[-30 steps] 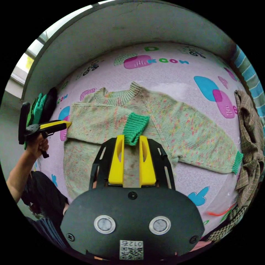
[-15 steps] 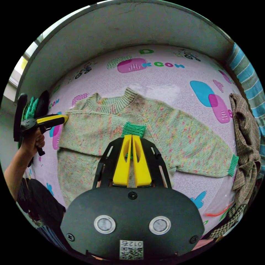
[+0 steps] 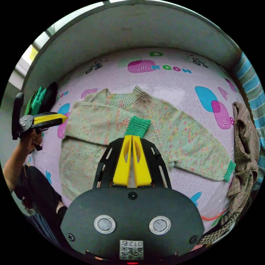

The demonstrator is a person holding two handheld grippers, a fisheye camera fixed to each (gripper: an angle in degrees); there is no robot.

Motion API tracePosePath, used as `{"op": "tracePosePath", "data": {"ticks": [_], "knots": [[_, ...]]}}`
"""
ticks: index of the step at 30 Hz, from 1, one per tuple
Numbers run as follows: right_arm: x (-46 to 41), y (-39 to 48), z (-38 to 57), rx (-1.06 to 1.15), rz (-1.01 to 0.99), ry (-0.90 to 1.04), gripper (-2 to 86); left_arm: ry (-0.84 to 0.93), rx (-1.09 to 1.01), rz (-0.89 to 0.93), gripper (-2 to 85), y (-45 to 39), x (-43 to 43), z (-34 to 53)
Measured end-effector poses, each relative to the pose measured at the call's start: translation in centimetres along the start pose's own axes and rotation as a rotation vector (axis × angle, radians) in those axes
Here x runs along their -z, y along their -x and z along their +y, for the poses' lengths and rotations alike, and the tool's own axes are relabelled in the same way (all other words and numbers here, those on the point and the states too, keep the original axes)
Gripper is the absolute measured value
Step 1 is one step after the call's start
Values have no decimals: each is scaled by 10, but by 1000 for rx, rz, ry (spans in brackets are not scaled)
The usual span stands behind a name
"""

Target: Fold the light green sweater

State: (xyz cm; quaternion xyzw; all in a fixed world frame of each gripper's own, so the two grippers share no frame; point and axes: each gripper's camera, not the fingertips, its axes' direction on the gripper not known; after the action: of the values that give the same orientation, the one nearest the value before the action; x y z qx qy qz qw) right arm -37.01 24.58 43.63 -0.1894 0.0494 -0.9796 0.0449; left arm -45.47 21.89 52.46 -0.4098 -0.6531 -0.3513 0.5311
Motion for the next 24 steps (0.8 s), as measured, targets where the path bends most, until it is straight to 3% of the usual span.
{"op": "tracePosePath", "data": {"ticks": [3, 6, 12, 14, 19, 24], "knots": [[-18, -2, 7, 20, 22, 21, -10, 74, 3, -40, -2, -8, -26, 9], [-22, -16, 12, -64, -50, 18, -10, 40, 53, -21, -1, -6, -28, 11], [-6, -73, 54, -222, 92, -47, -9, -42, 33, -10, -1, -26, -11, 1], [-2, -116, 83, -368, 142, -57, -9, -68, 13, 35, 0, -39, -11, -7], [8, -196, 146, -689, 174, -107, -1, -102, -112, 182, 1, -104, -25, -41], [7, -248, 194, -939, 101, -184, 58, -192, -389, 228, 7, -211, -33, -77]]}}
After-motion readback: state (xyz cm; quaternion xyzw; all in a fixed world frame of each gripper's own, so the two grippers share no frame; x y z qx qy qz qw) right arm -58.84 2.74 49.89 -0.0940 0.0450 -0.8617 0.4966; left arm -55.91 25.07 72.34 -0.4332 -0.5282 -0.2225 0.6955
